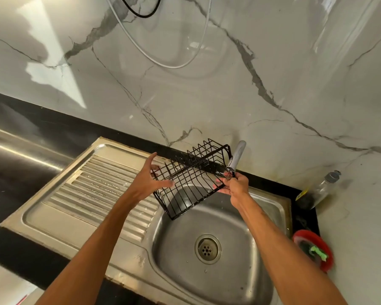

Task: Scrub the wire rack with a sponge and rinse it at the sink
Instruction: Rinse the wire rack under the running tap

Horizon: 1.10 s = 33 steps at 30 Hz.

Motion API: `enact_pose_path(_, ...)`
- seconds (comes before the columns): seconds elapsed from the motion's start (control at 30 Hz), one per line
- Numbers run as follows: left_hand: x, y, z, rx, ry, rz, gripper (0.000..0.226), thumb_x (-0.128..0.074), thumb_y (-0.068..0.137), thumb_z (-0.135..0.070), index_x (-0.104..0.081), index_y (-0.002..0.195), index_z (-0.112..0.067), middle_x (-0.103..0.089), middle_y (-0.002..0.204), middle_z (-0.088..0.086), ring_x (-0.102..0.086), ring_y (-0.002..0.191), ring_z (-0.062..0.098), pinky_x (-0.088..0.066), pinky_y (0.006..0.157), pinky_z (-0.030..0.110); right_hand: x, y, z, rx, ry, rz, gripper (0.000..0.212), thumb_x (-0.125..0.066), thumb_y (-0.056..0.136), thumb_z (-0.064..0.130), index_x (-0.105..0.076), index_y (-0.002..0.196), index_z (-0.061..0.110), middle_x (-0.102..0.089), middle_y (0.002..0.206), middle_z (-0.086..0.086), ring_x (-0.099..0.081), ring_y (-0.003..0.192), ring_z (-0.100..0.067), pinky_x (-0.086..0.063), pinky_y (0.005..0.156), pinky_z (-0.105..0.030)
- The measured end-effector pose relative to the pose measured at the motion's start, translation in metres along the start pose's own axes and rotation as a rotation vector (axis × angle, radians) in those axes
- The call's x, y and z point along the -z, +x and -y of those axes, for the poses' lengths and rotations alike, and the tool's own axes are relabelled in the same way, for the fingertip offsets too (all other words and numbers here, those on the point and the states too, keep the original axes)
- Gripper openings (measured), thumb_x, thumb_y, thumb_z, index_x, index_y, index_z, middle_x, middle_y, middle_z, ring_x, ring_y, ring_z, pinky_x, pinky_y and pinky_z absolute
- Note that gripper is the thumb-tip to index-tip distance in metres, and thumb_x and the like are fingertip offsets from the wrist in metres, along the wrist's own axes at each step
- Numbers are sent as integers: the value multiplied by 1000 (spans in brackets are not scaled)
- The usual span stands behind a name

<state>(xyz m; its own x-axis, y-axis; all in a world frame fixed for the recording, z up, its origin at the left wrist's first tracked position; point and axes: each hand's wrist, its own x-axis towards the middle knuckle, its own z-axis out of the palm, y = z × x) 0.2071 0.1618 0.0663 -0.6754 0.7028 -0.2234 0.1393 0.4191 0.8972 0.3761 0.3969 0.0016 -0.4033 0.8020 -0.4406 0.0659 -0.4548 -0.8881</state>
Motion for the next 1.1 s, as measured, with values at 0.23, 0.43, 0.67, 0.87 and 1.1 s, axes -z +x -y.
enact_pose_path(0.23, -26, 4, -3, -125, 340, 105, 93, -89, 71, -19, -41, 149, -27, -57, 137, 5, -54, 127, 26, -40, 113, 51, 8, 3, -10, 49, 47, -32, 20, -58, 93, -9, -59, 112, -2, -69, 109, -24, -74, 92, -34, -62, 74, -52)
enact_pose_path(0.43, -46, 0, 5, -229, 190, -178, 64, -86, 75, -20, -55, 129, -32, -63, 109, -4, -62, 96, 11, -57, 90, 37, 4, -11, -24, 16, 24, 108, 20, -61, 91, -5, -61, 111, -1, -71, 111, -18, -73, 97, -29, -59, 88, -45)
enact_pose_path(0.67, -58, -7, 6, -254, 155, -221, 69, -87, 74, -22, -53, 133, -30, -59, 133, -1, -59, 110, 11, -52, 99, 39, -1, -4, -26, 25, -59, 42, 16, -63, 93, -2, -65, 108, -1, -73, 103, -19, -75, 89, -29, -62, 80, -42)
enact_pose_path(0.87, -64, -6, 0, -269, 171, -252, 69, -87, 71, -27, -51, 129, -37, -58, 129, -4, -59, 111, 13, -54, 99, 42, -5, -6, -21, 53, 60, -36, 21, -71, 86, -2, -67, 106, -3, -75, 95, -19, -75, 86, -32, -62, 78, -45)
enact_pose_path(1.1, -73, -9, -1, -260, 192, -261, 66, -85, 74, -26, -52, 130, -33, -58, 128, -4, -57, 108, 11, -50, 94, 31, 6, -7, -29, 23, -49, -21, 25, -73, 83, -4, -67, 106, -3, -75, 99, -18, -76, 86, -29, -62, 80, -41)
